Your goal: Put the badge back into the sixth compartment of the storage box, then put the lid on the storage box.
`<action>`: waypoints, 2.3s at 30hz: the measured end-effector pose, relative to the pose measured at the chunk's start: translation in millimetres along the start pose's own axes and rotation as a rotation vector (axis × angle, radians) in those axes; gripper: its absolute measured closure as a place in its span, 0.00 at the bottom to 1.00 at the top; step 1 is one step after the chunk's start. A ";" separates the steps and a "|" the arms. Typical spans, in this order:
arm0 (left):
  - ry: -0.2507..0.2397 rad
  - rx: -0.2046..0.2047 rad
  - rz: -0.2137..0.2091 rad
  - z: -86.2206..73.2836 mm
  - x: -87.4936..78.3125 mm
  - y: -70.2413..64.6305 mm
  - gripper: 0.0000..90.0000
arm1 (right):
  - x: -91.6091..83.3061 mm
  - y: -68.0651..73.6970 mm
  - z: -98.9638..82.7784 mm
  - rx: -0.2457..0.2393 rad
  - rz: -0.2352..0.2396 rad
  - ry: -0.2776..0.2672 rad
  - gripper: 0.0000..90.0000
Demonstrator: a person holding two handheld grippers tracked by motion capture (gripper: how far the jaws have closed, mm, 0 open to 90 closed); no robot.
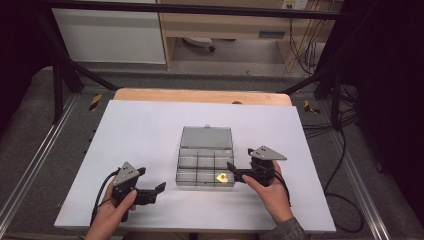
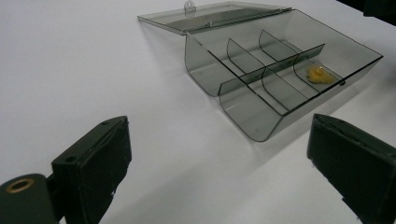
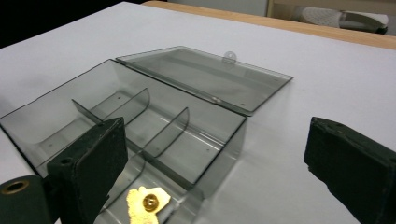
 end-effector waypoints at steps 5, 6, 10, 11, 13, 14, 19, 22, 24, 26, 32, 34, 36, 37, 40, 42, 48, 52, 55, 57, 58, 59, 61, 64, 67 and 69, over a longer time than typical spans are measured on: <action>-0.008 0.002 0.002 1.0 -0.8 1.4 0.07 | -5.7 -17.6 -1.0 0.025 -0.034 0.015 0.08; -0.008 0.003 0.002 1.2 -0.8 1.5 0.07 | -6.7 -20.8 -1.6 0.031 -0.039 0.019 0.08; -0.009 0.010 0.000 1.3 -0.4 1.8 0.07 | -8.8 -31.1 -5.2 0.046 -0.054 0.042 0.08; -0.008 0.012 0.001 1.2 -0.2 1.9 0.07 | -9.2 -34.9 -6.7 0.044 -0.059 0.051 0.08; -0.006 0.014 0.003 1.3 0.1 2.7 0.07 | -10.0 -40.1 -8.6 0.056 -0.067 0.059 0.08; -0.006 0.013 0.003 1.4 0.2 2.9 0.07 | -10.4 -42.7 -9.6 0.059 -0.072 0.062 0.08; -0.003 0.014 0.004 1.3 0.6 3.4 0.07 | -11.5 -51.9 -14.9 0.062 -0.091 0.092 0.08; -0.005 0.014 0.007 1.4 0.0 4.4 0.07 | -11.1 -54.7 -16.7 0.063 -0.091 0.104 0.08; -0.003 0.015 0.009 1.3 0.3 5.1 0.07 | -10.7 -55.0 -17.6 0.063 -0.090 0.109 0.08; -0.005 0.014 0.010 1.6 1.0 5.3 0.07 | -9.9 -55.1 -18.3 0.060 -0.090 0.113 0.08; 0.000 0.034 0.017 2.4 3.4 9.8 0.07 | -6.9 -54.3 -24.0 0.047 -0.085 0.160 0.14; 0.002 0.035 0.017 2.9 5.1 13.2 0.07 | -5.2 -53.5 -26.8 0.037 -0.084 0.177 0.18; 0.008 0.037 0.023 3.6 8.4 17.7 0.07 | -4.2 -52.7 -27.5 0.023 -0.074 0.181 0.25; 0.009 0.037 0.028 4.1 10.4 20.0 0.08 | -3.7 -52.0 -27.0 0.025 -0.071 0.178 0.27; 0.021 0.044 0.025 4.3 17.0 26.4 0.11 | -0.8 -50.7 -25.6 0.022 -0.051 0.171 0.36; 0.019 0.041 0.030 5.8 22.4 31.0 0.15 | 3.1 -50.2 -26.0 0.002 -0.049 0.183 0.41; 0.054 0.061 0.033 17.3 43.7 46.9 0.20 | 18.1 -54.4 -22.5 -0.050 -0.040 0.209 0.52; 0.058 0.014 0.011 25.2 56.3 55.6 0.30 | 26.0 -61.1 -18.0 -0.047 -0.037 0.207 0.57; 0.051 0.036 0.026 30.7 61.9 60.2 0.39 | 30.5 -65.2 -16.6 -0.038 -0.028 0.203 0.63; 0.048 0.068 0.036 32.9 65.5 62.5 0.50 | 33.3 -67.1 -16.2 -0.043 -0.021 0.199 0.67; 0.050 0.080 0.039 33.3 67.7 63.4 0.56 | 34.5 -67.9 -16.0 -0.044 -0.026 0.195 0.69; 0.053 0.085 0.035 33.3 70.0 64.1 0.61 | 35.4 -69.0 -15.9 -0.045 -0.033 0.192 0.72; 0.059 0.076 0.020 32.8 74.7 64.0 0.74 | 37.0 -70.9 -15.5 -0.046 -0.033 0.188 0.78; 0.067 0.074 0.000 32.2 81.2 61.3 0.85 | 38.3 -71.6 -14.5 -0.048 -0.025 0.183 0.86; 0.079 0.062 -0.029 32.0 89.0 60.2 0.94 | 41.8 -71.0 -14.5 -0.057 -0.010 0.193 0.91; 0.092 0.063 -0.041 32.5 94.6 60.8 0.99 | 45.4 -70.1 -14.1 -0.065 0.003 0.197 0.94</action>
Point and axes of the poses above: each handheld gripper's, and its own axes: x roughly forward along the jaws, z roughly out of its top, y roughly to its left, the point moved 6 cm from there along x, roughly forward along the jaws, and after that the axes turned 4 degrees about -y, right-handed, at the moved point
